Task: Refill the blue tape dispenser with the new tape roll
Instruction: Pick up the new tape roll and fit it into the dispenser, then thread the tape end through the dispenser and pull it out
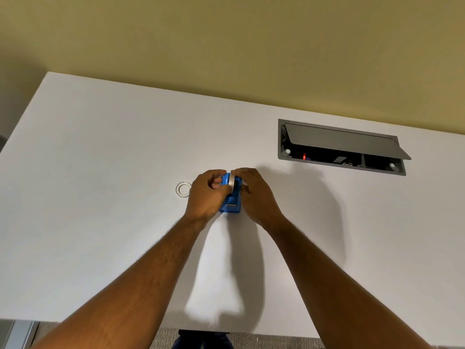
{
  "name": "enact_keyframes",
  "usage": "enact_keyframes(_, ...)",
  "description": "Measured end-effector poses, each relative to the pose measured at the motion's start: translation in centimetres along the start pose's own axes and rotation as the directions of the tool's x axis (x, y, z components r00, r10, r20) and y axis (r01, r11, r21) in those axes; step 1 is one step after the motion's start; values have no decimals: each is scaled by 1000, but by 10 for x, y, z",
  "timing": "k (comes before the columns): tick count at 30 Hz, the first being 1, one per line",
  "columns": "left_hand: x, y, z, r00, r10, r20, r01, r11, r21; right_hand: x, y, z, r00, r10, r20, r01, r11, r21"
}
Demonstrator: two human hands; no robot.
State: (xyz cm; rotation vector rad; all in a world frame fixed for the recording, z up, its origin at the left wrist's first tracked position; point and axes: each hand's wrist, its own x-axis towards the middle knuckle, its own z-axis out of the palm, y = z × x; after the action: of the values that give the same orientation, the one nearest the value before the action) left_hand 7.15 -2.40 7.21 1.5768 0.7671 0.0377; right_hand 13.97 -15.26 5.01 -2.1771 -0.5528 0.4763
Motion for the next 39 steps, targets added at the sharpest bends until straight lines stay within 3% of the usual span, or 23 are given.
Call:
enact_keyframes(11, 2, -4, 2, 1000, -4, -12, 3, 999, -36, -13, -2, 6, 996, 79, -39, -73, 987, 146)
enact_keyframes(22, 5, -11, 3, 1000, -2, -31, 0, 998, -57, -12, -3, 6, 999, 31, -34, -29, 998, 62)
enact_keyframes(28, 5, -10, 4, 999, -13, -37, 10, 997, -73, -13, -5, 5, 995, 98, -36, -90, 978, 187)
enact_keyframes(39, 5, -9, 5, 999, -12, -37, 9, 996, -87, -7, -5, 1, 998, 57, -31, -51, 984, 172)
